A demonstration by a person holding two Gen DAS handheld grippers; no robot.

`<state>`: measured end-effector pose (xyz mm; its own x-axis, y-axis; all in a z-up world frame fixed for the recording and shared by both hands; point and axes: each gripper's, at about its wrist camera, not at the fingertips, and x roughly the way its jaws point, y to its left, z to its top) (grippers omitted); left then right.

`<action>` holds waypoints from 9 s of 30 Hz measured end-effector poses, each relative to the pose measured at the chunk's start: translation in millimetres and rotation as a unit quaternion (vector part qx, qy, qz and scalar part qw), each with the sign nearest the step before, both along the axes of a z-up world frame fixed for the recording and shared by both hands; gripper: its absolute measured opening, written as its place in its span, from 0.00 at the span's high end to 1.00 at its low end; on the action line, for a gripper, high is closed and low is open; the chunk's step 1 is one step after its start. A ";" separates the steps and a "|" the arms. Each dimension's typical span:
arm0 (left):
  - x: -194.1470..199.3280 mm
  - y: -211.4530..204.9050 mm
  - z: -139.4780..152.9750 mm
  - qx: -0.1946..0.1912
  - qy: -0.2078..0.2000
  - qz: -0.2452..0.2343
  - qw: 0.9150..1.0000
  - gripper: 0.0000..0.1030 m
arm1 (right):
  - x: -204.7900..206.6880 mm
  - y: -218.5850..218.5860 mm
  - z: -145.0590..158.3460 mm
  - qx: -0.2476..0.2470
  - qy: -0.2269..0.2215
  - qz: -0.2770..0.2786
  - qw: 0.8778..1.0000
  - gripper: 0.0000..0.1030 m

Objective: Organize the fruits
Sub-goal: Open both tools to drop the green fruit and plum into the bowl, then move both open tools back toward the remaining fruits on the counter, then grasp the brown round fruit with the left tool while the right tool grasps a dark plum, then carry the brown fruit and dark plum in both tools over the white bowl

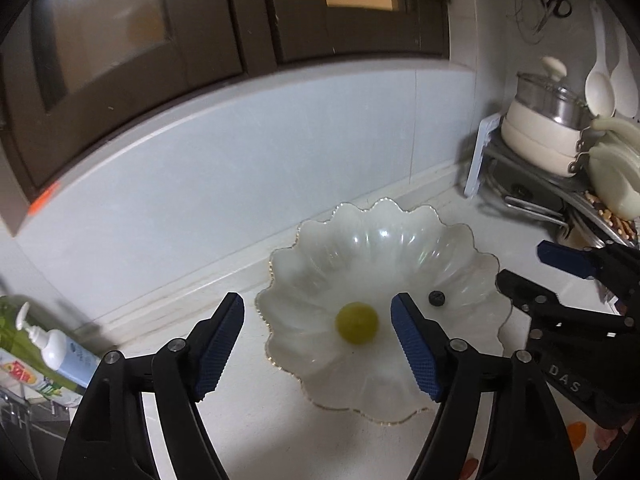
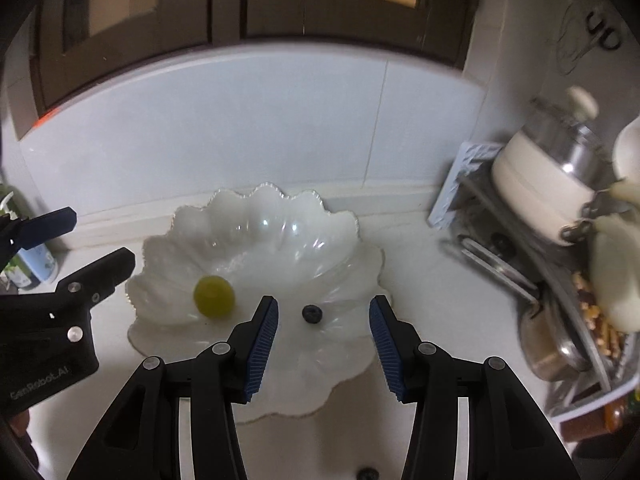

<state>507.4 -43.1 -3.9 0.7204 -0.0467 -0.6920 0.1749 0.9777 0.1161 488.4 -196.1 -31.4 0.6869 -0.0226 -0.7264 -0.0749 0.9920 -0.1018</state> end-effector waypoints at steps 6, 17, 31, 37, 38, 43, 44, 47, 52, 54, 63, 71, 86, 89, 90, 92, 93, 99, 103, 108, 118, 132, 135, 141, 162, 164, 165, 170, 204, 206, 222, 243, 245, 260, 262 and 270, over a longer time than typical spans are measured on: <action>-33.6 9.7 17.1 -0.021 -0.025 -0.009 0.999 0.27 | -37.1 1.4 24.4 -0.001 -0.047 -0.017 0.999 0.53; -97.4 16.7 41.6 -0.032 -0.070 -0.044 0.996 0.27 | -110.7 2.6 46.1 -0.003 -0.102 -0.028 0.994 0.53; -160.5 20.2 35.3 -0.037 -0.084 -0.074 0.993 0.26 | -179.8 7.5 43.7 -0.009 -0.141 -0.039 0.989 0.53; -178.9 17.1 29.8 -0.026 -0.092 -0.082 0.992 0.26 | -197.7 3.7 39.1 -0.006 -0.142 -0.045 0.989 0.53; -181.2 17.3 28.8 -0.029 -0.088 -0.085 0.992 0.26 | -200.3 2.9 37.5 -0.004 -0.140 -0.046 0.989 0.53; -194.3 15.9 24.7 -0.027 -0.094 -0.085 0.992 0.26 | -214.0 0.9 29.8 0.006 -0.137 -0.051 0.989 0.53; -197.2 16.0 23.6 -0.029 -0.095 -0.085 0.991 0.26 | -217.0 0.7 28.3 0.006 -0.138 -0.054 0.989 0.53; -204.3 15.4 19.0 -0.029 -0.095 -0.086 0.991 0.26 | -224.6 0.1 23.6 0.013 -0.133 -0.055 0.989 0.53; -212.4 16.6 8.3 -0.027 -0.089 -0.089 0.992 0.26 | -234.6 -0.2 14.2 0.019 -0.124 -0.064 0.990 0.53; -215.1 16.7 3.5 -0.028 -0.082 -0.091 0.992 0.26 | -238.3 0.0 8.7 0.026 -0.115 -0.065 0.991 0.53; -222.9 21.5 -17.9 -0.035 -0.050 -0.100 0.993 0.26 | -250.4 5.8 -12.0 0.044 -0.085 -0.063 0.993 0.53; -230.1 25.4 -35.8 -0.019 -0.042 -0.119 0.992 0.26 | -258.1 13.6 -25.1 0.050 -0.070 -0.061 0.994 0.53; -229.8 29.5 -66.5 0.013 -0.037 -0.194 0.980 0.34 | -256.0 38.5 -54.9 0.056 -0.037 -0.046 0.997 0.53; -227.5 28.9 -74.0 0.019 -0.037 -0.210 0.977 0.36 | -253.9 41.4 -61.4 0.060 -0.031 -0.044 0.997 0.53; -225.9 29.0 -76.7 0.019 -0.034 -0.216 0.976 0.36 | -253.0 42.3 -63.3 0.062 -0.030 -0.044 0.997 0.53; -223.5 29.2 -81.7 0.018 -0.028 -0.225 0.974 0.38 | -250.3 45.1 -68.4 0.063 -0.025 -0.042 0.997 0.53; -221.9 29.3 -84.1 0.018 -0.025 -0.230 0.973 0.39 | -249.3 46.1 -70.4 0.064 -0.024 -0.042 0.997 0.53; -216.3 26.7 -98.9 0.022 -0.023 -0.267 0.963 0.42 | -240.2 51.4 -87.1 0.072 -0.004 -0.038 0.997 0.53; -211.1 21.7 -111.6 0.026 -0.014 -0.294 0.955 0.46 | -234.3 53.2 -96.3 0.074 0.007 -0.036 0.997 0.53; -204.3 17.0 -121.7 0.019 0.000 -0.310 0.950 0.49 | -226.5 54.1 -105.3 0.072 0.019 -0.036 0.997 0.53; -195.4 10.3 -136.5 0.011 0.021 -0.328 0.945 0.54 | -217.8 48.1 -120.9 0.082 0.041 -0.044 0.995 0.53; -184.2 2.8 -150.3 -0.011 0.052 -0.333 0.942 0.59 | -208.6 38.0 -132.3 0.099 0.058 -0.047 0.992 0.53; -182.4 0.0 -152.2 -0.012 0.057 -0.334 0.941 0.61 | -208.6 35.1 -133.4 0.109 0.059 -0.049 0.991 0.54; -179.5 -5.6 -156.8 -0.007 0.070 -0.329 0.942 0.67 | -206.7 35.2 -136.7 0.127 0.063 -0.036 0.989 0.60; -184.3 0.5 -140.3 -0.034 0.072 -0.241 0.967 0.74 | -206.5 31.8 -129.1 0.150 0.050 -0.015 0.987 0.70; -185.8 3.0 -136.0 -0.039 0.068 -0.232 0.970 0.74 | -206.4 30.6 -125.0 0.148 0.045 -0.015 0.988 0.70; -186.4 3.7 -134.0 -0.040 0.066 -0.228 0.971 0.74 | -206.8 30.2 -123.1 0.147 0.042 -0.014 0.988 0.70; -187.9 8.5 -119.6 -0.054 0.052 -0.202 0.977 0.74 | -207.5 29.3 -111.0 0.146 0.025 -0.011 0.989 0.70; -161.8 23.0 -28.2 -0.096 -0.072 -0.120 0.986 0.74 | -181.4 28.7 -17.3 0.109 -0.115 -0.011 0.987 0.70; -158.5 22.1 -24.4 -0.095 -0.077 -0.117 0.986 0.74 | -178.1 29.3 -12.8 0.104 -0.123 -0.012 0.987 0.70; -130.2 13.6 3.2 -0.083 -0.117 -0.098 0.985 0.75 | -141.9 27.6 10.6 0.091 -0.154 -0.011 0.984 0.70; -59.4 -5.3 7.6 -0.070 -0.095 -0.071 0.991 0.75 | -60.0 11.1 10.6 0.080 -0.108 -0.012 0.991 0.70; -51.1 -8.5 2.4 -0.067 -0.083 -0.070 0.992 0.75 | -50.9 9.2 5.8 0.081 -0.095 -0.010 0.992 0.70; 3.2 -20.0 -34.5 -0.049 0.015 -0.051 0.997 0.75 | 7.4 3.8 -29.4 0.083 0.007 -0.006 0.997 0.70; 8.1 -19.9 -42.1 -0.048 0.031 -0.049 0.997 0.75 | 13.0 4.7 -33.9 0.081 0.018 -0.007 0.997 0.70; 21.6 -23.0 -66.4 -0.039 0.078 -0.044 0.995 0.75 | 29.9 5.9 -51.8 0.074 0.062 -0.008 0.995 0.70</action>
